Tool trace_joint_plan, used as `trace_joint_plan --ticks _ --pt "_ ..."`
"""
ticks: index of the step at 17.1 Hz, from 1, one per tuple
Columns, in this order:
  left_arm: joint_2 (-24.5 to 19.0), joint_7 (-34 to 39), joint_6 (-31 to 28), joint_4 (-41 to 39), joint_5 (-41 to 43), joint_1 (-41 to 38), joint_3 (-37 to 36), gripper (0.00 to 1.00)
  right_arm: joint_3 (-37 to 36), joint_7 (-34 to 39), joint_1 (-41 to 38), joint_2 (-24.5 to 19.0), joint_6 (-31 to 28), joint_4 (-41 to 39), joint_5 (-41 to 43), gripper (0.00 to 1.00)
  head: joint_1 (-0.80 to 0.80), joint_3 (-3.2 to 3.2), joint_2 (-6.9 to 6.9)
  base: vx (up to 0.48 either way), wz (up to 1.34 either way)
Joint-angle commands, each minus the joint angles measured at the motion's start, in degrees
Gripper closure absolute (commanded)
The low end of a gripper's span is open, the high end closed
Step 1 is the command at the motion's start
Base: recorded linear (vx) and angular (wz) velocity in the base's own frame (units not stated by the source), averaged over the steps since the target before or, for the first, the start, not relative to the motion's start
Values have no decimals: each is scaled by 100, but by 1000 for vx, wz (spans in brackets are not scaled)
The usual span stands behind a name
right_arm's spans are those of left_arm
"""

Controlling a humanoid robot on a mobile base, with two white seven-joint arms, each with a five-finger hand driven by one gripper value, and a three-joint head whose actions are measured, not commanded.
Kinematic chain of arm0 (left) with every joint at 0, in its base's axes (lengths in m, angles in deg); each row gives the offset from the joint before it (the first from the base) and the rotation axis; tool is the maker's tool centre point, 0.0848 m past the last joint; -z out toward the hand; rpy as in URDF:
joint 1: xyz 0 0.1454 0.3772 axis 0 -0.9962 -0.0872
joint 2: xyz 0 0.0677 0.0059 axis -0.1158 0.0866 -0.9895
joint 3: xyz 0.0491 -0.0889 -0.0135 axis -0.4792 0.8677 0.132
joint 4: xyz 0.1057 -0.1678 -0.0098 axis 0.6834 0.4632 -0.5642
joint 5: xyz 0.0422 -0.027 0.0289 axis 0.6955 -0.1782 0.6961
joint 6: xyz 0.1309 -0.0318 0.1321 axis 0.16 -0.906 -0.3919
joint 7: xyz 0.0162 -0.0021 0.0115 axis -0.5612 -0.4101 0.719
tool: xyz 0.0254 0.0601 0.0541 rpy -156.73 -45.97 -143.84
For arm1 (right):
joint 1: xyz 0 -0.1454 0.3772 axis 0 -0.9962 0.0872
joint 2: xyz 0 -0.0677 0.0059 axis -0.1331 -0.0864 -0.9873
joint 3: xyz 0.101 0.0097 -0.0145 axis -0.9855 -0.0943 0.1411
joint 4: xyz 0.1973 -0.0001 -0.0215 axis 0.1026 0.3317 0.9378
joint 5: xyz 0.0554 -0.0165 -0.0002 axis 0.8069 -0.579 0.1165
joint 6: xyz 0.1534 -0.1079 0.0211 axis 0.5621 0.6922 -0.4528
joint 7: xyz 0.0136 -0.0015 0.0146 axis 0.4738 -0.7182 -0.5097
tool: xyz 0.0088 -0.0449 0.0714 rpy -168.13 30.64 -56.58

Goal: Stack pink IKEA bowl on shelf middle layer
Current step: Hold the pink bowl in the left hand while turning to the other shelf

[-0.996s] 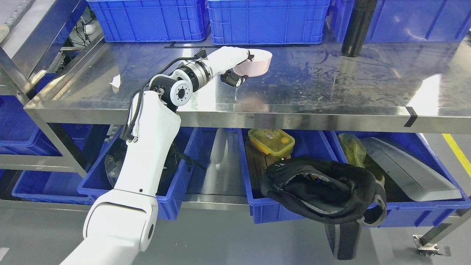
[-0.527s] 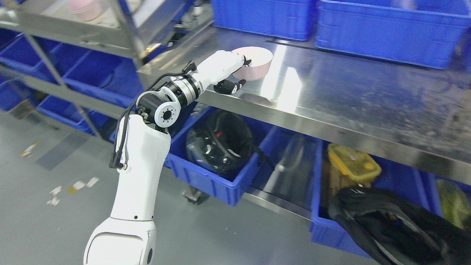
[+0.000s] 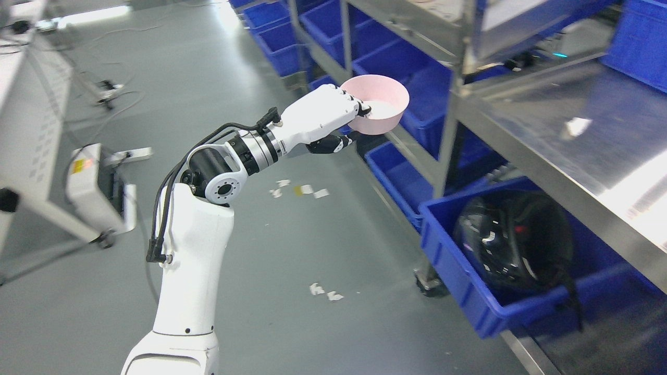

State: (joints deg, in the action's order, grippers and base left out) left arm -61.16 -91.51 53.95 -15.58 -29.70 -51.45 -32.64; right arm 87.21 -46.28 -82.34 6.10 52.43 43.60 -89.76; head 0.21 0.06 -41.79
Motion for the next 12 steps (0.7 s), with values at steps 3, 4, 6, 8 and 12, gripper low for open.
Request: trace_joint_plan --ticks 3,4,6,8,12 --pt "-100 17 162 -643 -289 -492 233 98 0 2 -89 100 3 -100 0 0 0 0 0 116 1332" --pt "-100 17 162 -635 -289 -492 259 98 0 2 -89 100 3 -100 0 0 0 0 0 140 1220" --pt "-100 17 162 -634 -298 -492 294 98 0 2 -89 100 3 -100 0 0 0 0 0 146 1080" --pt "-100 34 162 -634 -333 -492 294 98 0 2 -89 100 3 -100 0 0 0 0 0 181 963" --pt "-100 43 162 -669 -351 -492 356 98 0 2 -89 100 3 -100 0 0 0 0 -1 194 808"
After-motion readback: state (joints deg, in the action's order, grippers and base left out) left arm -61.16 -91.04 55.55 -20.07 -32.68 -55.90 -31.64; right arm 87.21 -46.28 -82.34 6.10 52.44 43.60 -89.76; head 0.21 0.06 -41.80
